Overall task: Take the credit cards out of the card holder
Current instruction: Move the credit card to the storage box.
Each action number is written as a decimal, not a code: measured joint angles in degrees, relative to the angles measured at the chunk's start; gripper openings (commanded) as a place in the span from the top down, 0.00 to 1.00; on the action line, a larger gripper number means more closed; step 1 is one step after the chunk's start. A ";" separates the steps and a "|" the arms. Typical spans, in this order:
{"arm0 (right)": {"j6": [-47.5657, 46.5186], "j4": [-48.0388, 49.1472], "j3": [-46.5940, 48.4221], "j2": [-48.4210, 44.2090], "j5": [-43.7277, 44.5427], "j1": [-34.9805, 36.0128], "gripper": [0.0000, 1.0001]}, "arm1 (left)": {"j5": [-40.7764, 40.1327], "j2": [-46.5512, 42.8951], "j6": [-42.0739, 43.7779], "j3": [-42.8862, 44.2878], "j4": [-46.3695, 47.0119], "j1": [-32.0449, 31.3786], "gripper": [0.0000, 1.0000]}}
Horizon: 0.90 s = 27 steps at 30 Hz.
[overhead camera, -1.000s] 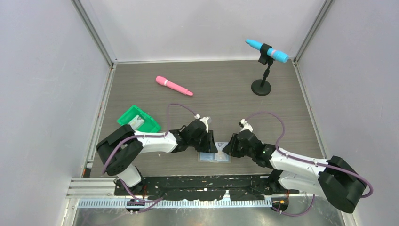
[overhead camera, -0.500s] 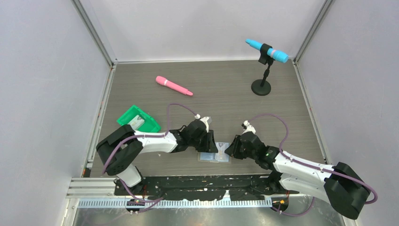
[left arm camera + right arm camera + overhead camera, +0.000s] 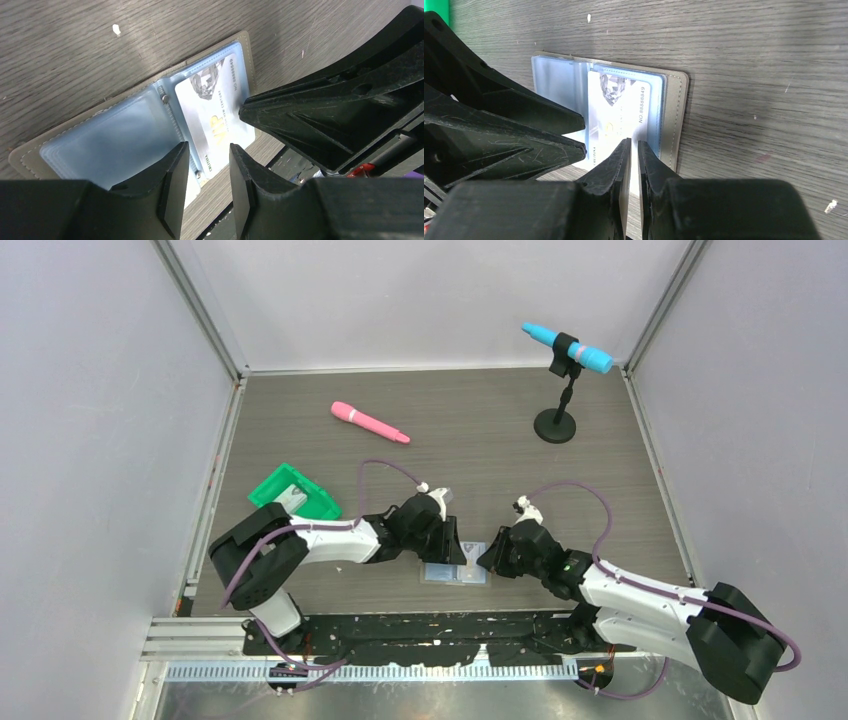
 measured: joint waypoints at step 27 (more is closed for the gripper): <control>1.03 0.20 -1.38 -1.73 0.46 -0.04 0.82 | 1.09 1.81 -2.62 -0.37 3.32 0.02 0.69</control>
